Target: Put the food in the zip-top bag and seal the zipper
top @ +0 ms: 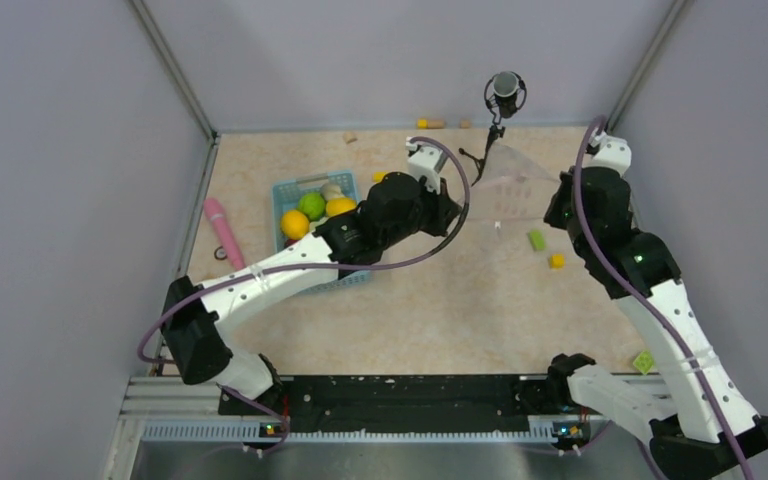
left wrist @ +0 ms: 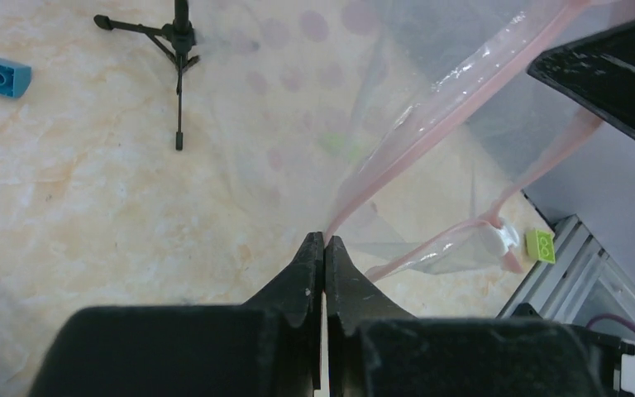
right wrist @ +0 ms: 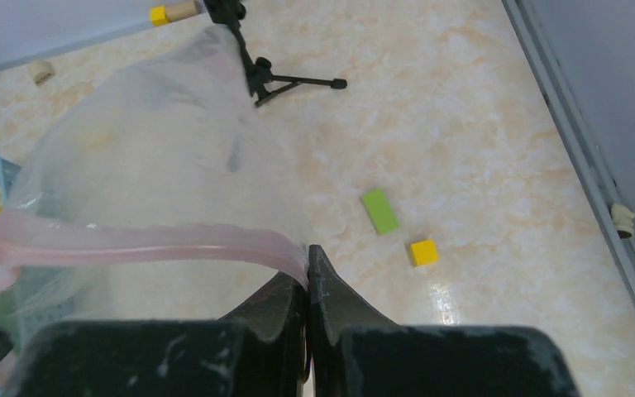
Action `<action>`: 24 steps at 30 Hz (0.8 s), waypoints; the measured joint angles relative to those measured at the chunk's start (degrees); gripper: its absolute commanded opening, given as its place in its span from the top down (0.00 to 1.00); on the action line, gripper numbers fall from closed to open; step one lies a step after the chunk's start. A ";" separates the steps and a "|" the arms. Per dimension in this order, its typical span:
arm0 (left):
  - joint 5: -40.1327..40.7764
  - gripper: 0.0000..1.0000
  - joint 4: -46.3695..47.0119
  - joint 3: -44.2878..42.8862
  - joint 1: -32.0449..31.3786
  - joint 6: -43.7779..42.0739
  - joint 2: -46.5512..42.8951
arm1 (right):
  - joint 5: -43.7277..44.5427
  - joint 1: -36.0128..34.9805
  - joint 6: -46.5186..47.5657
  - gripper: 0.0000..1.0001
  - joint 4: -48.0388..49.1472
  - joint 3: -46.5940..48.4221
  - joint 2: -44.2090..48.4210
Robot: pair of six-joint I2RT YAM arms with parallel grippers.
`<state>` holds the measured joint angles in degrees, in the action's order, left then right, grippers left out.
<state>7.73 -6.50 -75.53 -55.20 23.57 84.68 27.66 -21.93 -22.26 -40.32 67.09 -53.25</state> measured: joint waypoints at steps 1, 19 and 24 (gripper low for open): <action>-0.52 1.00 0.24 -0.85 0.44 0.37 0.79 | -0.61 0.00 0.61 1.00 -1.18 1.38 0.02; -2.12 0.96 2.89 14.62 8.59 8.48 1.57 | -17.73 -4.42 5.27 1.00 -1.77 1.90 -17.46; -2.19 0.60 0.83 22.75 11.08 11.28 -1.99 | -28.44 -6.47 4.46 1.00 6.27 -3.10 -22.21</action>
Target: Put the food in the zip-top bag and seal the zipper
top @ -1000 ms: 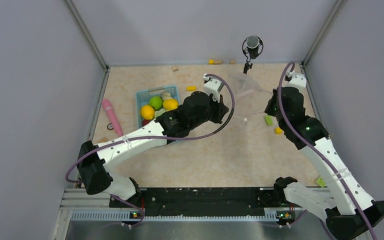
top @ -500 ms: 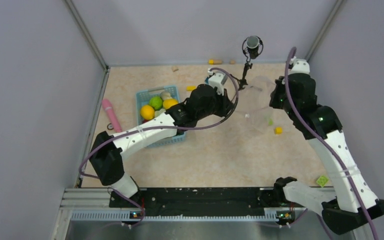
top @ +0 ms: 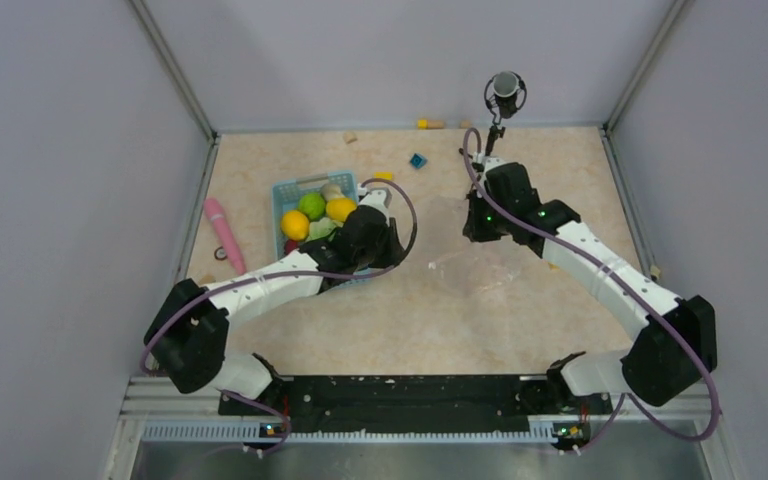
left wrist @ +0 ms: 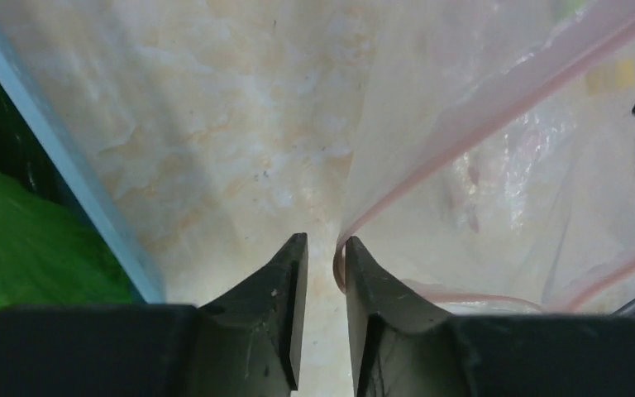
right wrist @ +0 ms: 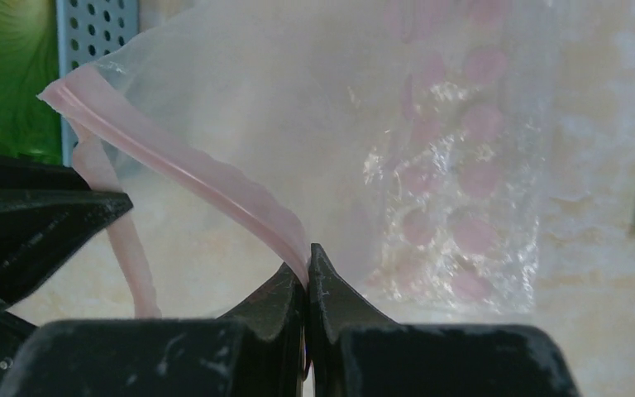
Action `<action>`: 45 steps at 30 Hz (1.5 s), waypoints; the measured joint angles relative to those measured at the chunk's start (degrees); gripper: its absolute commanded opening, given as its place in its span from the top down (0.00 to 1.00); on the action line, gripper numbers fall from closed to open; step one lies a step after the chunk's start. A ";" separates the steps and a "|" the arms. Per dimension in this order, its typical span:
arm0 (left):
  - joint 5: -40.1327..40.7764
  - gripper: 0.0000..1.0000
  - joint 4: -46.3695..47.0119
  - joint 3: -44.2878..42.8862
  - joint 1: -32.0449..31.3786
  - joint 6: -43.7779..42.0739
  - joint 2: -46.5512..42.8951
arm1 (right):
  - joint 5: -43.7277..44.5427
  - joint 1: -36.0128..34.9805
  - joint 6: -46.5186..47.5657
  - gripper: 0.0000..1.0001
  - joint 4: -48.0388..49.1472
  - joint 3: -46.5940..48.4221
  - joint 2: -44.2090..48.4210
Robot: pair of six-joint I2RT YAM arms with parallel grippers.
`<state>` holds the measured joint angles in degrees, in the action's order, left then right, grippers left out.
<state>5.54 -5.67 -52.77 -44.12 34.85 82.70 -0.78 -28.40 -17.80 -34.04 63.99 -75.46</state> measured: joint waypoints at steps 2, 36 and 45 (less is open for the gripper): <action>0.11 0.41 -2.16 0.17 0.00 -0.13 -0.87 | -1.38 -0.63 -0.31 1.00 2.27 -0.11 -1.01; 29.44 0.02 -23.43 1.79 1.14 -16.98 -11.91 | -0.61 -3.76 -1.79 1.00 7.56 -0.09 -4.98; 21.77 0.03 -17.88 1.79 10.25 -19.45 -5.01 | -0.87 -3.76 -1.22 1.00 7.48 -0.09 -5.01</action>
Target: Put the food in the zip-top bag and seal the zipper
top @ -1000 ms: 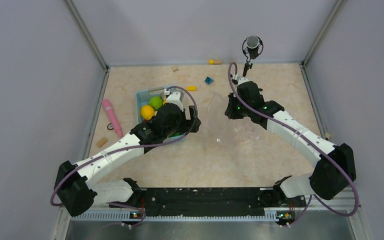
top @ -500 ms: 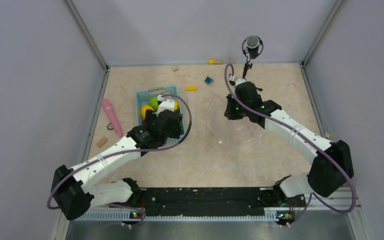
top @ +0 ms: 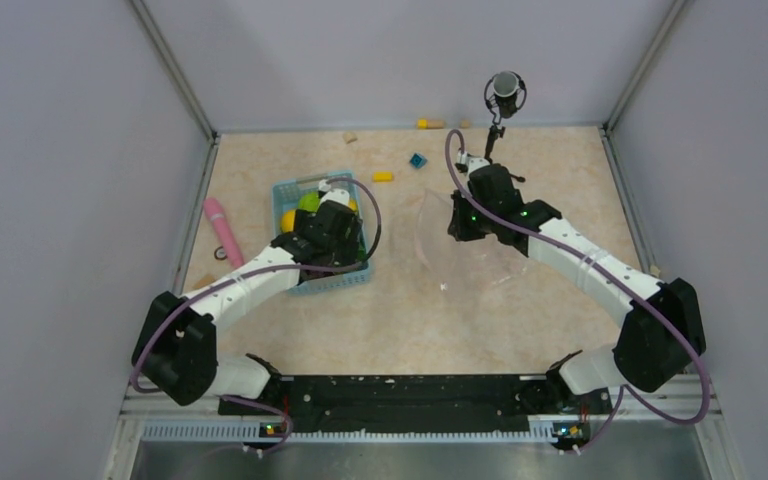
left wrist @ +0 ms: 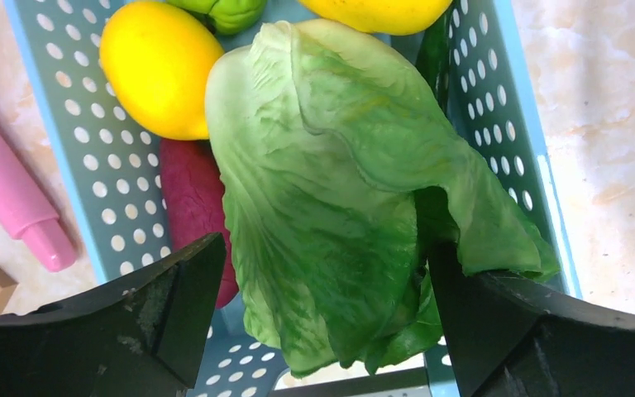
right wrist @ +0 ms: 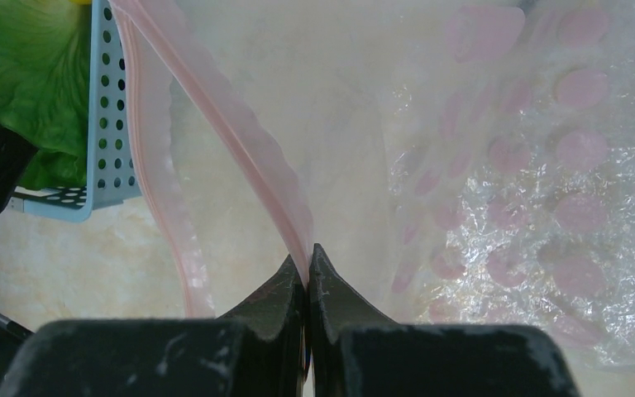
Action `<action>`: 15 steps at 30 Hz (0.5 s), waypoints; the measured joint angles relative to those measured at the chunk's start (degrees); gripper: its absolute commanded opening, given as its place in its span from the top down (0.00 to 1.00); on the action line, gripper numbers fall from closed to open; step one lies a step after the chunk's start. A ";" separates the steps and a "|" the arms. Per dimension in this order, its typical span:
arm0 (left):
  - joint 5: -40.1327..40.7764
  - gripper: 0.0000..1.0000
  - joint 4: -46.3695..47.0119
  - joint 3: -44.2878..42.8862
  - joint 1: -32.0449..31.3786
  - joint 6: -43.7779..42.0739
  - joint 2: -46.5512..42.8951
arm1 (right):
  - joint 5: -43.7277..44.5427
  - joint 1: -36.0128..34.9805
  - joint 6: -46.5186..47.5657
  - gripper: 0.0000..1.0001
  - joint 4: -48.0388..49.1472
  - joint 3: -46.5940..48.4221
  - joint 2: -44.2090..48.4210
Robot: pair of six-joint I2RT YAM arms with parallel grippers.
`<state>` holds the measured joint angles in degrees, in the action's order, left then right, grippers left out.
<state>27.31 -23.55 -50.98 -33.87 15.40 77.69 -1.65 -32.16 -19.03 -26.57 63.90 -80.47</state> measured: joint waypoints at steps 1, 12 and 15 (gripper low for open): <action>-1.03 0.04 0.59 0.00 0.52 -0.13 0.26 | 0.00 0.00 0.00 1.00 0.00 0.00 -0.04; -3.74 0.53 2.62 -0.44 0.90 0.17 4.37 | 0.04 0.00 0.50 1.00 -0.02 0.00 -0.87; -2.99 0.84 1.22 -2.21 0.90 0.83 5.66 | 0.04 0.00 0.52 1.00 -0.02 0.00 -0.87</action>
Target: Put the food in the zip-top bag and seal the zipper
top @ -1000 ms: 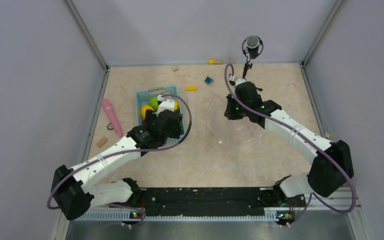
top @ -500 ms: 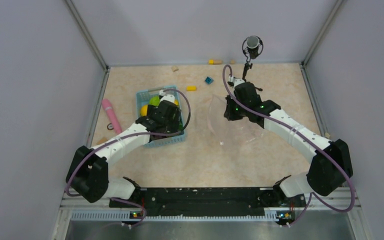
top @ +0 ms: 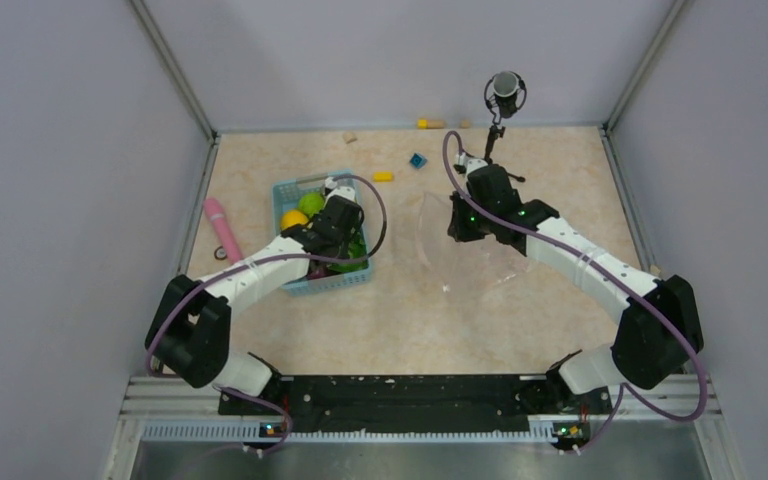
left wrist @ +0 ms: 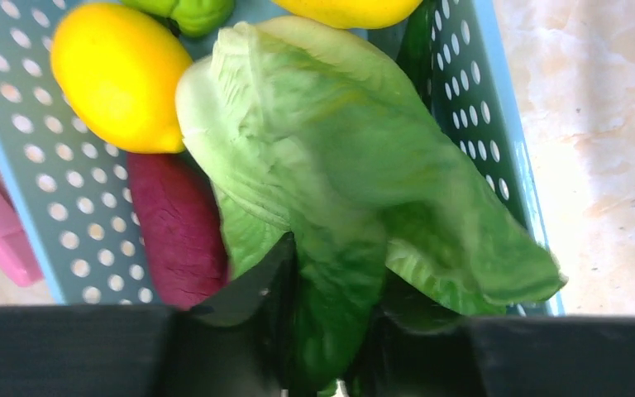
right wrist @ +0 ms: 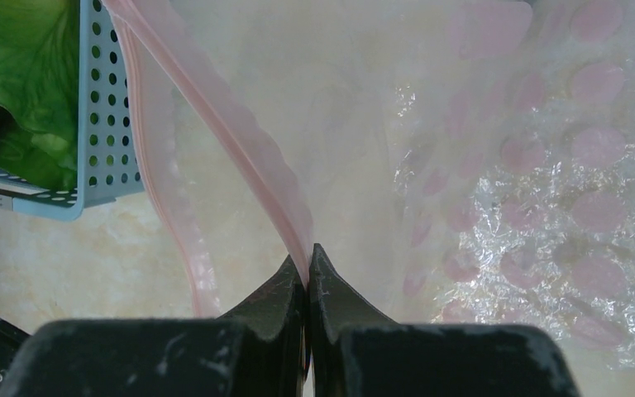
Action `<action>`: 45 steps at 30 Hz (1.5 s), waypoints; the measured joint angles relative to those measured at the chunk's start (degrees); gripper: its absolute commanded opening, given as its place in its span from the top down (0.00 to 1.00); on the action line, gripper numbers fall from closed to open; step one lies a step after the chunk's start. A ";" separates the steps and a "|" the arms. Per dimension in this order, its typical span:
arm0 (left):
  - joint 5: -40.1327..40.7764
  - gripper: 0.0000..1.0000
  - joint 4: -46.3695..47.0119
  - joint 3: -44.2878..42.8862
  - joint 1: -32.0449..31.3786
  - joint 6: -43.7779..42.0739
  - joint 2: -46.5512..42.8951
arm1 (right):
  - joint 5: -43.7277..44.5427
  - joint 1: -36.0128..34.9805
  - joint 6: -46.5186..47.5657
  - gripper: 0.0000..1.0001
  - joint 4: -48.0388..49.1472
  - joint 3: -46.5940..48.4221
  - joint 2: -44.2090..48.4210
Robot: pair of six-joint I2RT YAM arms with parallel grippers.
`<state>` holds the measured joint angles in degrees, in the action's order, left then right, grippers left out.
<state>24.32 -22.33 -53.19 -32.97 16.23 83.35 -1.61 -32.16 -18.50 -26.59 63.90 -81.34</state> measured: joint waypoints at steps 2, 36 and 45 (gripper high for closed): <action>0.35 1.00 -0.94 -1.11 0.09 0.76 0.20 | -0.02 0.00 0.00 1.00 0.00 0.00 0.00; -59.21 1.00 18.69 6.78 0.24 18.64 -27.36 | -4.04 0.00 -1.25 1.00 -3.08 1.14 0.81; -71.04 1.00 27.52 6.67 0.55 22.88 -17.70 | -5.84 0.33 1.68 1.00 -3.58 1.14 2.58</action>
<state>-46.72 5.19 -46.52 -32.42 39.11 65.65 -7.44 -31.83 -16.82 -30.17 65.04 -78.76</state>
